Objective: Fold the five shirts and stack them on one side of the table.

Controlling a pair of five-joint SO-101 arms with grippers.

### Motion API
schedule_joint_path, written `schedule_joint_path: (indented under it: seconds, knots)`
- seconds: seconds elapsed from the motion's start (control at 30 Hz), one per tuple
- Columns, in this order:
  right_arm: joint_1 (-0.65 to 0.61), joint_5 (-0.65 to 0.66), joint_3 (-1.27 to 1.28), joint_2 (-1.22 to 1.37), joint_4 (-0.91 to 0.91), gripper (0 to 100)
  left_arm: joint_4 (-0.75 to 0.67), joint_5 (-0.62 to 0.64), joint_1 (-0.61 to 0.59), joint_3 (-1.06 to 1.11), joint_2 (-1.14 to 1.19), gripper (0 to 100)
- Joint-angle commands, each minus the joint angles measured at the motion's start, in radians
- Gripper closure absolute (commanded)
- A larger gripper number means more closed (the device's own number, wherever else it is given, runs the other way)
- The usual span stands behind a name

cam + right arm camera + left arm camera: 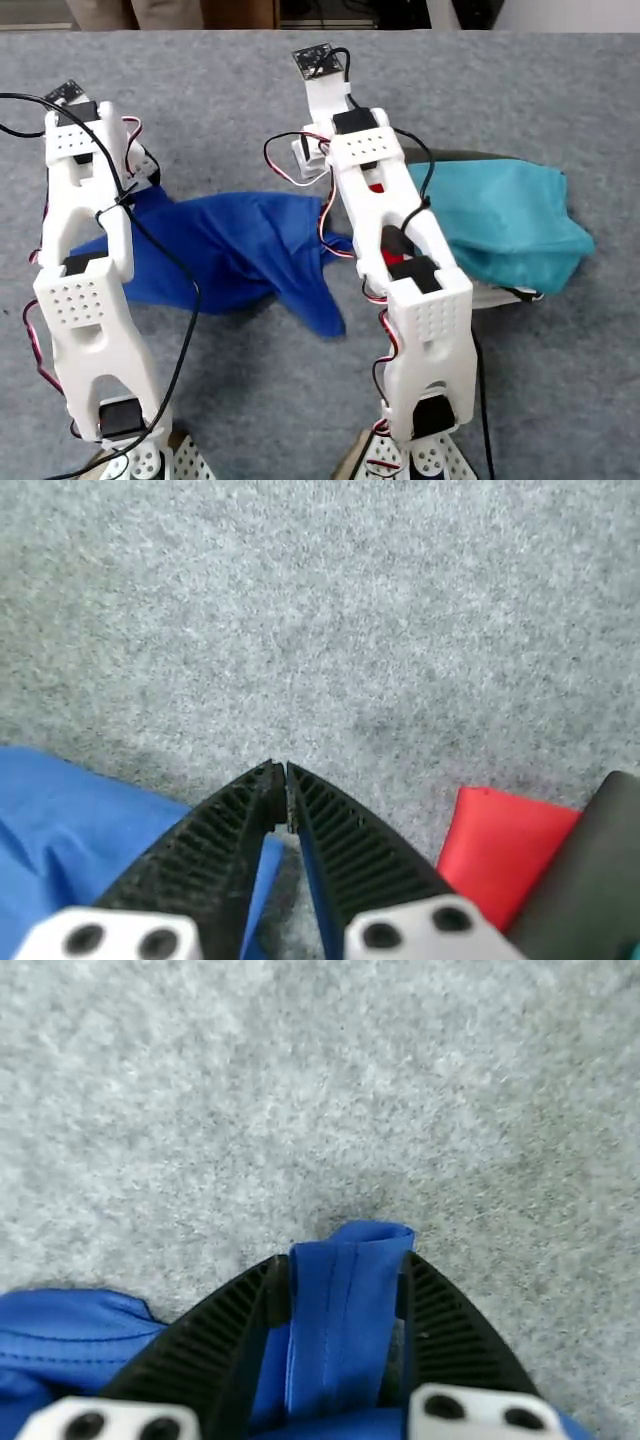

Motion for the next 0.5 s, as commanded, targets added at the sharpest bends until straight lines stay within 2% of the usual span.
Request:
schedule_joint_path:
  seconds: [0.0,0.17,0.47]
  knots:
    - [0.001,-0.011,0.001,-0.004,-0.017,99.5,0.006,-0.017,0.005,-0.021,-0.013,81]
    - [0.001,-0.011,0.001,-0.004,-0.017,99.5,0.006,-0.144,0.006,-0.011,-0.012,81]
    - [0.001,-0.011,0.001,-0.004,-0.017,99.5,0.006,-0.285,0.002,-0.021,0.104,81]
